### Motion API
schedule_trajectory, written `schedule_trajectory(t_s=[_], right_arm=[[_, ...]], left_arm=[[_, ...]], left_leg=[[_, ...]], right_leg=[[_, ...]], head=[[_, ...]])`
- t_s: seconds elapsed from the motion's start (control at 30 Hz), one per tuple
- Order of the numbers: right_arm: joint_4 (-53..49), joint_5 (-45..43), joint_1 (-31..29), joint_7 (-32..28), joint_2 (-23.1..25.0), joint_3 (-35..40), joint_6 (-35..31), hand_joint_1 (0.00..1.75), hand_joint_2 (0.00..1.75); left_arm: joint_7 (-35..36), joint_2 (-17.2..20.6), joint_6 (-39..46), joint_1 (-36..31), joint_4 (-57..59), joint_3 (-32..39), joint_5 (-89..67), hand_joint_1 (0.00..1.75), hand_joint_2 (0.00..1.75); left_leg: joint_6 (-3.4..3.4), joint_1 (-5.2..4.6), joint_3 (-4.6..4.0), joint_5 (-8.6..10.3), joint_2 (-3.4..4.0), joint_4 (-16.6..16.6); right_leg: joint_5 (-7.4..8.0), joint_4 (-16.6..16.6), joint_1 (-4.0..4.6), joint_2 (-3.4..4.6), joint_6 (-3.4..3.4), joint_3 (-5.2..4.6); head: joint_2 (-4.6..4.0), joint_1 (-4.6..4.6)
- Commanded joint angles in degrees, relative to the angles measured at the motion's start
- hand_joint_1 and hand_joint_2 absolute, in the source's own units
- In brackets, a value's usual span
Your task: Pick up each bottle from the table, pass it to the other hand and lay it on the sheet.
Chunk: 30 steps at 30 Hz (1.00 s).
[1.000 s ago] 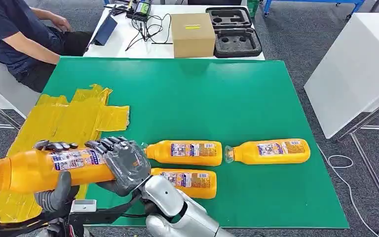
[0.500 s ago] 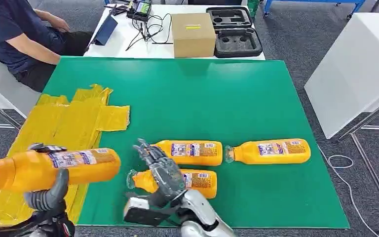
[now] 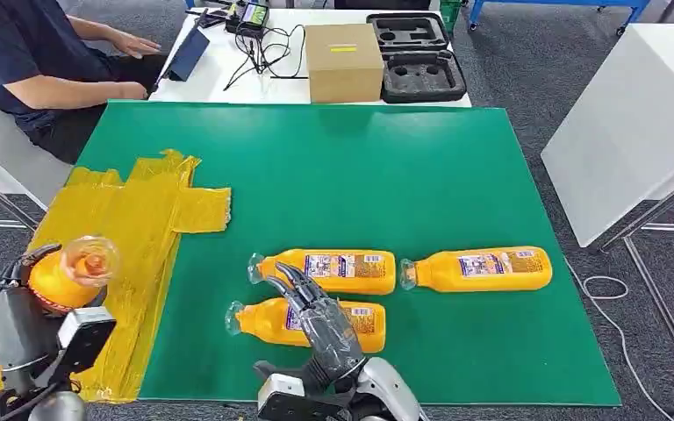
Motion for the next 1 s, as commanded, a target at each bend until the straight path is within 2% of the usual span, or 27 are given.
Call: schedule_trajectory(t_s=[0.03,0.3,0.33,0.37,0.43,0.5,0.53,0.6,0.77,0.8,0.9,0.93,0.97,1.0], right_arm=[[0.1,-0.6,0.1,-0.9,-1.8,-1.3,0.7,0.00,0.00],[0.0,-0.9,-0.6,-1.1,-0.8,-1.1,2.1,0.00,0.00],[0.3,-0.9,-1.0,-0.9,-0.5,-1.1,2.6,0.00,0.00],[0.3,-0.9,-1.5,-0.8,-0.4,-0.9,2.9,0.00,0.00],[0.3,-0.9,-1.5,-0.8,-0.4,-0.9,2.9,0.00,0.00],[0.0,-1.4,-1.8,-0.7,-0.5,-1.0,3.5,0.00,0.00],[-0.3,-1.6,-2.0,-0.7,-0.8,-0.9,3.7,0.00,0.00],[-0.5,-2.3,-2.3,-0.6,-1.2,-0.8,4.4,0.00,0.00],[-0.1,-2.4,-2.7,-0.5,-1.4,-0.8,4.7,0.00,0.00],[0.1,-3.1,-2.9,-0.7,-1.5,-0.6,4.8,0.00,0.00],[0.3,-3.4,-3.3,-1.0,-1.7,-0.5,5.0,0.00,0.00],[0.5,-3.9,-3.6,-1.1,-2.1,-0.3,5.0,0.00,0.00],[0.6,-4.2,-3.8,-1.4,-2.2,-0.2,5.1,0.00,0.00],[0.7,-4.3,-3.9,-1.4,-2.3,-0.2,5.1,0.00,0.00]], left_arm=[[9.3,3.5,7.1,-5.9,20.0,-6.6,-18.1,1.75,1.75],[11.6,2.1,7.1,-6.2,21.3,-5.9,-26.1,1.75,1.75],[13.8,4.1,7.1,-6.5,23.1,-9.0,-27.1,1.75,1.75],[19.7,7.4,7.1,-7.2,25.1,-15.3,-27.1,1.75,1.75],[19.7,7.4,7.1,-7.2,25.1,-15.3,-27.1,1.75,1.75],[24.2,9.9,7.1,-8.4,27.7,-22.0,-27.1,1.75,1.75],[30.5,12.9,7.1,-10.7,31.5,-30.2,-27.1,1.75,1.75],[32.7,13.2,7.1,-13.7,37.3,-35.1,-27.1,1.75,1.75],[31.5,12.3,7.1,-15.0,40.8,-35.6,-27.1,1.75,1.75],[31.7,12.6,7.1,-16.2,43.5,-37.7,-27.1,1.75,1.75],[30.4,12.3,7.1,-17.5,47.3,-38.5,-27.1,1.75,1.75],[28.9,11.1,7.1,-18.9,52.0,-38.3,-27.0,1.75,1.75],[29.0,11.5,7.1,-19.5,53.6,-39.4,-27.1,1.75,1.75],[29.2,11.4,7.1,-19.9,54.6,-39.8,-27.1,1.48,1.75]], left_leg=[[-0.10,-0.05,0.32,0.05,-0.28,-0.2],[-0.15,0.02,0.34,-0.06,-0.09,-0.1],[-0.13,0.01,0.27,-0.04,-0.11,-0.1],[-0.10,-0.01,0.20,-0.02,-0.06,-0.1],[-0.14,0.00,0.24,-0.01,-0.13,-0.1],[-0.14,0.02,0.27,-0.03,-0.12,-0.1],[-0.13,0.04,0.20,-0.01,-0.14,0.0],[-0.13,0.02,0.24,0.04,-0.36,-0.1],[-0.09,0.01,0.22,0.00,-0.08,-0.1],[-0.05,0.00,0.11,0.01,-0.04,0.0],[-0.14,0.03,0.38,-0.06,-0.06,-0.1],[-0.12,0.02,0.31,-0.04,-0.06,-0.1],[-0.09,-0.02,0.24,0.00,-0.08,-0.1],[-0.15,0.03,0.37,-0.04,-0.09,-0.1]], right_leg=[[-0.07,-0.2,-0.04,-0.35,-0.05,0.39],[-0.10,-0.1,0.04,-0.19,-0.08,0.38],[-0.08,-0.1,0.03,-0.20,-0.07,0.32],[-0.05,-0.1,0.01,-0.14,-0.06,0.21],[-0.07,-0.1,0.02,-0.22,-0.08,0.27],[-0.07,-0.1,0.04,-0.21,-0.08,0.31],[-0.05,-0.1,0.06,-0.22,-0.07,0.26],[-0.09,-0.1,0.03,-0.45,-0.06,0.35],[-0.02,-0.1,0.02,-0.14,-0.04,0.28],[0.00,-0.1,0.00,-0.08,-0.02,0.16],[-0.08,-0.1,0.04,-0.17,-0.07,0.45],[-0.06,-0.1,0.03,-0.14,-0.06,0.37],[-0.03,-0.1,-0.01,-0.14,-0.04,0.29],[-0.07,-0.1,0.05,-0.18,-0.08,0.45]], head=[[0.00,0.02],[0.00,0.00],[0.00,0.02],[0.00,0.02],[0.00,0.02],[0.00,0.00],[0.00,0.00],[0.00,0.00],[0.00,0.00],[0.00,0.02],[0.00,0.02],[0.00,0.00],[0.00,0.00],[0.00,0.00]])
